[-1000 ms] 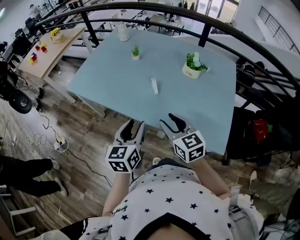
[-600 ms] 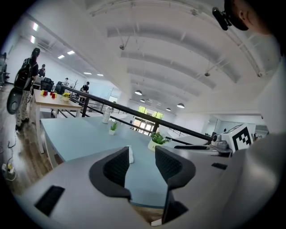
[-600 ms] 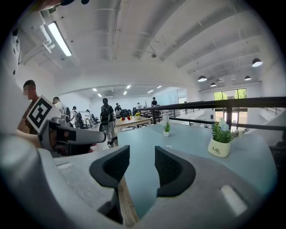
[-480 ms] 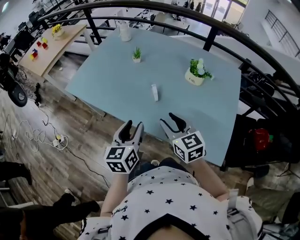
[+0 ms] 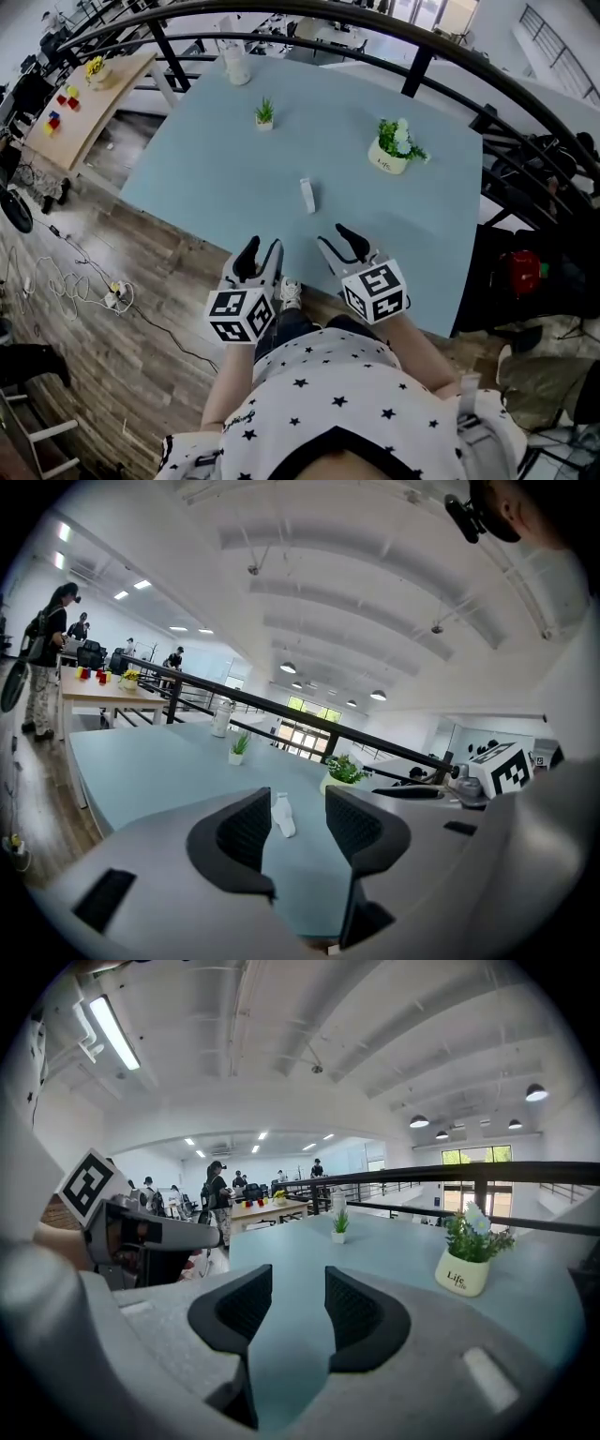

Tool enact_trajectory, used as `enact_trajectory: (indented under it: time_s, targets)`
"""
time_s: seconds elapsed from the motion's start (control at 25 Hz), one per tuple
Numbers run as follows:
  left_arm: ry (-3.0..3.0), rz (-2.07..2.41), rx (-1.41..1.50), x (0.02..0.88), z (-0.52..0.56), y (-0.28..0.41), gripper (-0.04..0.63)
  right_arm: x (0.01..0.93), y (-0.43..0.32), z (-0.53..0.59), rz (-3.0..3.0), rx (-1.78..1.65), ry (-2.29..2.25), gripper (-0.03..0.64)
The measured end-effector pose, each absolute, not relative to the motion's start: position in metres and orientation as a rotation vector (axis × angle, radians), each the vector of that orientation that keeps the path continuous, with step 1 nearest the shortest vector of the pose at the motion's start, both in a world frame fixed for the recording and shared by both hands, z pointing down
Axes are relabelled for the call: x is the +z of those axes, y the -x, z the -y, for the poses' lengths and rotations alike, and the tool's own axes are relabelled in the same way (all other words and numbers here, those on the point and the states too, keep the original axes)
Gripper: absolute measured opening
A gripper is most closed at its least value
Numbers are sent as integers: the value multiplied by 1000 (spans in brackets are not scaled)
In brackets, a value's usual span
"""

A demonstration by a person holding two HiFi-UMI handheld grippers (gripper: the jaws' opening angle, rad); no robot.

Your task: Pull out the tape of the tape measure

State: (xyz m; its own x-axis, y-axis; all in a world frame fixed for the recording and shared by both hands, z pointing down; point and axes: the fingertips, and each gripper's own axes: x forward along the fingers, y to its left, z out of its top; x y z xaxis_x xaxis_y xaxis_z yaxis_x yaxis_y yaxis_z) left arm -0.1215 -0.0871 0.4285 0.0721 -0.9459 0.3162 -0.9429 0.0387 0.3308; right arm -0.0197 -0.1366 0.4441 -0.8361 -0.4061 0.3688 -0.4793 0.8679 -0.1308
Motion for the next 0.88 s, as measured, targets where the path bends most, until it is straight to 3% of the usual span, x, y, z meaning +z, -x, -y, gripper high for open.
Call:
enact_trajectory:
  time_s: [0.88]
  targets:
    - [-2014, 1621, 98, 458, 211, 183, 163, 519, 92, 243, 2489, 370, -822, 160]
